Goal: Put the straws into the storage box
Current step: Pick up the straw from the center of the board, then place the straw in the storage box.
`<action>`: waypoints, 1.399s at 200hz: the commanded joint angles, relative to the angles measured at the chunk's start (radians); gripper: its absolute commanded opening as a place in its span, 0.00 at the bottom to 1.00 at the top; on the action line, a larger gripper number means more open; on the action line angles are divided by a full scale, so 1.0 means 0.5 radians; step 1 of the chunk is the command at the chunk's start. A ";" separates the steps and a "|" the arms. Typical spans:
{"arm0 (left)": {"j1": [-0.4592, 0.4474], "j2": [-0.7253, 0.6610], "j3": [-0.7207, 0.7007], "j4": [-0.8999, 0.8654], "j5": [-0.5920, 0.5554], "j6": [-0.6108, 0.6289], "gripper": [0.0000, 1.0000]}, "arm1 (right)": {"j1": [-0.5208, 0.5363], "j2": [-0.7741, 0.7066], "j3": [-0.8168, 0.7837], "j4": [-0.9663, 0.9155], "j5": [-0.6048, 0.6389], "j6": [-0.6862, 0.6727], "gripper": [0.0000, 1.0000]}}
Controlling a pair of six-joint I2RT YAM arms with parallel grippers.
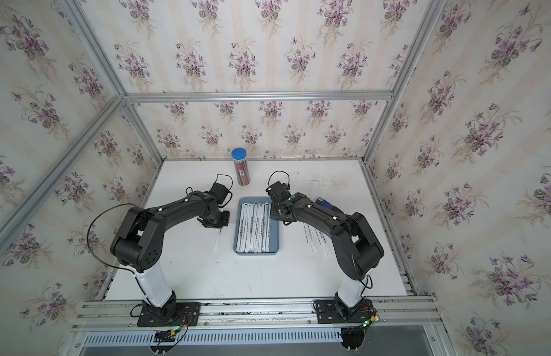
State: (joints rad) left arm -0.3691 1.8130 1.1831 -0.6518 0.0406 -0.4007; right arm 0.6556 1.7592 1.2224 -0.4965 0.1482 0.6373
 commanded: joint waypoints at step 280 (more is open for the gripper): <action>-0.723 0.657 0.779 0.200 0.506 -0.809 0.07 | -0.201 -0.192 -0.208 0.109 -0.011 0.075 0.30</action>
State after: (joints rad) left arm -0.7307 2.1231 1.5620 -0.5621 0.2951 -0.7952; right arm 0.5552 1.6650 1.1164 -0.4454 0.1398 0.6666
